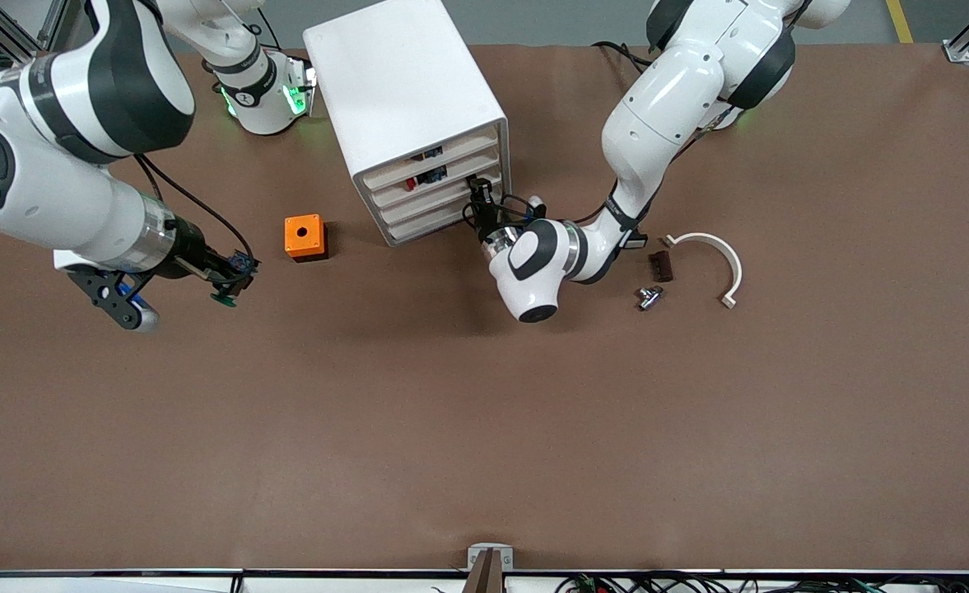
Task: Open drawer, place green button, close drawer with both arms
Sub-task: 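Pull the drawer open with the left gripper while the right gripper lifts the button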
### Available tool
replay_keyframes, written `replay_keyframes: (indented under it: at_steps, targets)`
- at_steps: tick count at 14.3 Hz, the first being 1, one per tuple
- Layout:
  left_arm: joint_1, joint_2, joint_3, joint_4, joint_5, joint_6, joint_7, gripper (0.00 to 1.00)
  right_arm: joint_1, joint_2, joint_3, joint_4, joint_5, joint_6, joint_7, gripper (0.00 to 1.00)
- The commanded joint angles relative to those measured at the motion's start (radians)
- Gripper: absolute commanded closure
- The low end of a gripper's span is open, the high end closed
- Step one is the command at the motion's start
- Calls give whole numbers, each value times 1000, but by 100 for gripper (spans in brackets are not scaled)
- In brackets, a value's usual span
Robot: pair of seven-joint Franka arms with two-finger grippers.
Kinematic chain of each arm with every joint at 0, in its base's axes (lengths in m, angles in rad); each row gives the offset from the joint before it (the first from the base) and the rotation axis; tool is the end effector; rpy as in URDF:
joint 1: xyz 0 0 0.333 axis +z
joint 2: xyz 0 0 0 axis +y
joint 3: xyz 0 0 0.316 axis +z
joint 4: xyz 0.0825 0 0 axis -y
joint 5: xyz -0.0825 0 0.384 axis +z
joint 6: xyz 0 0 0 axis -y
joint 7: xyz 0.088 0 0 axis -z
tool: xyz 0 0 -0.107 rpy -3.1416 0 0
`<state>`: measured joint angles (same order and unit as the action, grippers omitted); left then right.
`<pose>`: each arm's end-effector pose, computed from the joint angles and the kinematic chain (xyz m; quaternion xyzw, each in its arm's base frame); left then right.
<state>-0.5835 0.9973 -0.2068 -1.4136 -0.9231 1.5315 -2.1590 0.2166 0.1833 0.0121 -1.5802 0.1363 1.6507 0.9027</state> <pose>0.4071 -0.5053 0.1223 -0.4835 -0.6193 0.5304 0.3183 0.5882 0.1503 0.5208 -0.9369 0.3381 0.0842 0.0277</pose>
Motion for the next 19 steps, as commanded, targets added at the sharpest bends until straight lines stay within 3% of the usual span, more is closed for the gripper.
replay_keyframes:
  at_steps: [1, 11, 16, 18, 19]
  targets:
    - [28, 0, 3, 16, -29, -7, -7, 89, 41, -39, -4, -1, 17, -29, 94, 100]
    - [191, -2, 10, 45, -54, 107, -13, 85, 217, -48, -7, -12, 3, 14, 419, 100]
    - [218, 0, 10, 53, -53, 124, -7, 78, 346, -24, -6, -26, -70, 109, 629, 100]
    - [218, 0, 10, 53, -53, 127, -4, 63, 404, 10, -6, -26, -118, 144, 708, 100]
    - [218, -2, 10, 53, -53, 127, -4, 9, 421, 25, -6, -26, -130, 167, 743, 100]
